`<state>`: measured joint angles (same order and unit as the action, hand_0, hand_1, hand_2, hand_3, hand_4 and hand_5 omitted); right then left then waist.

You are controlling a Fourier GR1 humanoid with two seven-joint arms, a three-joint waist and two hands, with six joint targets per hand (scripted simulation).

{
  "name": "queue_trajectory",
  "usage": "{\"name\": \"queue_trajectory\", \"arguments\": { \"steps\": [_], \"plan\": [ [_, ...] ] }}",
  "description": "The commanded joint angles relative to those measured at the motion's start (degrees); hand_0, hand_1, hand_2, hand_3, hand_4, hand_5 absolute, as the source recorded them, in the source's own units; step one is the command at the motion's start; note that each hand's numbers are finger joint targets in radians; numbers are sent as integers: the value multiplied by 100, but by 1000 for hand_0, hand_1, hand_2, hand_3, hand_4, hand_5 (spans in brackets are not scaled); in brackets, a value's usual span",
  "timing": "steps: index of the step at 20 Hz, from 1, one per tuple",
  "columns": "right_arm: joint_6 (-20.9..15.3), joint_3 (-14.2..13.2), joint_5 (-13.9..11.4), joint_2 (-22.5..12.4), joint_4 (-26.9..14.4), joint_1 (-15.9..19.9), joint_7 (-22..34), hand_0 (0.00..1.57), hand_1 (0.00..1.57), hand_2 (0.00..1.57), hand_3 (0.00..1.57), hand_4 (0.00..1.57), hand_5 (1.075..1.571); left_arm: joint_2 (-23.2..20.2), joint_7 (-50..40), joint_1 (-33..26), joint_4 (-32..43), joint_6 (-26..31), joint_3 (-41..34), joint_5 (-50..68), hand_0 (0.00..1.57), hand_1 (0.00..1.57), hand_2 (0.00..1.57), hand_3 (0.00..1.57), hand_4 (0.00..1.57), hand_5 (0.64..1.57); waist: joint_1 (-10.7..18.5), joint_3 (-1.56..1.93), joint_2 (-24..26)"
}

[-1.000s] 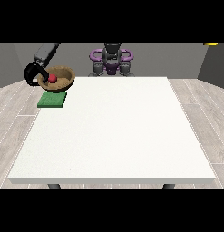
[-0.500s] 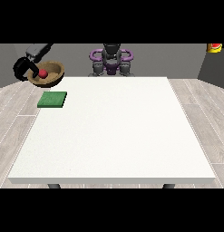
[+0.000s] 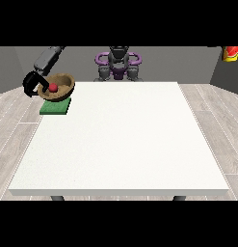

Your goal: Pick the cup and pour the ball into the bowl, then pick the bowl and place it on the pad

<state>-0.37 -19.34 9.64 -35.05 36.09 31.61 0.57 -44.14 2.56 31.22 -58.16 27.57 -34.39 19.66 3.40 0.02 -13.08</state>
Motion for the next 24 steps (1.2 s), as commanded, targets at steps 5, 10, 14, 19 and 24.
{"name": "queue_trajectory", "arguments": {
  "steps": [5, 10, 14, 19, 24],
  "plan": [
    [102, -520, 433, -17, -655, 202, -80, 1571, 1571, 1571, 738, 905, 1569, 109, -345, 80, -524, -306, 210, 101, 0, 0, 0, 0, 1199, 1559, 97, 10, 11],
    [-352, -462, 196, -449, -502, 210, 129, 1571, 1571, 1571, 1087, 0, 1550, -353, 88, -75, 181, 271, -91, 262, 0, 0, 0, 0, 1192, 1563, 73, -3, -141],
    [-677, -403, 125, -190, -561, 230, 54, 1508, 1508, 1412, 824, 0, 1552, 31, -37, -201, -140, -30, 227, 144, 0, 0, 0, 0, 1195, 1561, 79, 1, 183],
    [-831, -519, 334, 28, -365, 631, -20, 1456, 1456, 1401, 759, 0, 1532, -685, 362, 131, 561, 236, -124, 205, 0, 0, 0, 0, 1188, 1565, 37, -3, -426],
    [-914, -464, 152, -46, -615, 542, -533, 1259, 1259, 1353, 911, 115, 1529, -449, 138, 72, 108, 76, 35, 330, 0, 0, 0, 0, 1190, 1566, 159, 4, -330]
  ]
}}
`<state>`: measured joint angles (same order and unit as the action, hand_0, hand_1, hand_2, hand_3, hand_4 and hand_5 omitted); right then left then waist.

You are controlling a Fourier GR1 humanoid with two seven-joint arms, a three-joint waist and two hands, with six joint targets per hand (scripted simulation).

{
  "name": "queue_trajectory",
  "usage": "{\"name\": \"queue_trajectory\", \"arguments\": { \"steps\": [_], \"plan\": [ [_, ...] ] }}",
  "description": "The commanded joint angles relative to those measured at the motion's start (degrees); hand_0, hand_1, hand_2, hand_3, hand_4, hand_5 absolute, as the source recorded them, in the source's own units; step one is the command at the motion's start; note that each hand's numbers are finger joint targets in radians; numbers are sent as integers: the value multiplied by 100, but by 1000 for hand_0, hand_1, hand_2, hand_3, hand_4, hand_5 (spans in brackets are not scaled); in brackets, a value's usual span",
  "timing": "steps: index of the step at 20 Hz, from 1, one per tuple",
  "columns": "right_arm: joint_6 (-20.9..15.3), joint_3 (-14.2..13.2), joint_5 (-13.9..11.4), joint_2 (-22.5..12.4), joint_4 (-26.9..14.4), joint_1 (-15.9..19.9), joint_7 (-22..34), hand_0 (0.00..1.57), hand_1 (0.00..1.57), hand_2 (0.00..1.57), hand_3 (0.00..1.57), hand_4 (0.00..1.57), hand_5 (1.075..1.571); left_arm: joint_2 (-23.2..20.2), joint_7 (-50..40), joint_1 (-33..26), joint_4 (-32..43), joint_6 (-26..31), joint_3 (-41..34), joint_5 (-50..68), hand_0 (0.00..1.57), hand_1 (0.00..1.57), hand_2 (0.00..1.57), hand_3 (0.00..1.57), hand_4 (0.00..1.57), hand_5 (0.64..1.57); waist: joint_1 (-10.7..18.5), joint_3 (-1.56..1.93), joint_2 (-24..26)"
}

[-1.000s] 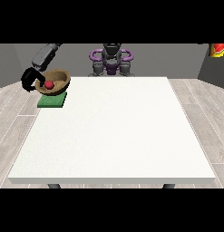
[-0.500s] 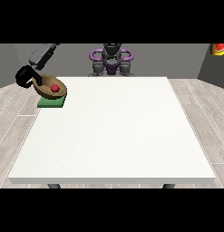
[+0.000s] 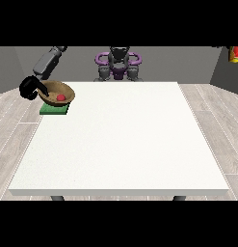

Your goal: Pick the cup and pour the ball into the bowl, then pick the bowl and place it on the pad

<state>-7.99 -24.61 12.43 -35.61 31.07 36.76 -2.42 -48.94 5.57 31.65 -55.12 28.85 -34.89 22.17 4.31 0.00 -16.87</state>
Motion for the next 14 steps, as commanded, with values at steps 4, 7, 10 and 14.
{"name": "queue_trajectory", "arguments": {
  "steps": [4, 7, 10, 14],
  "plan": [
    [278, 441, -385, -319, -122, 206, 399, 194, 194, 412, 787, 0, 1454, 38, 42, 14, -46, -161, 128, -77, 0, 0, 0, 0, 1194, 1569, 100, 2, -1],
    [321, 458, -389, -38, -142, -26, -49, 0, 0, 0, 0, 0, 1410, -261, 210, -113, 110, 167, -27, 6, 0, 0, 0, 0, 1208, 1569, 187, 2, -85],
    [325, 527, -510, -63, -460, -18, 46, 0, 0, 0, 0, 0, 1407, 615, -269, -207, -789, -391, 433, 55, 0, 0, 0, 0, 1190, 1569, 200, 8, 427],
    [830, 676, -564, -740, -158, 344, 984, 0, 0, 0, 0, 200, 1375, 565, -300, -371, -395, -353, 504, -121, 0, 0, 0, 0, 1190, 1569, 29, -3, 1019]
  ]
}}
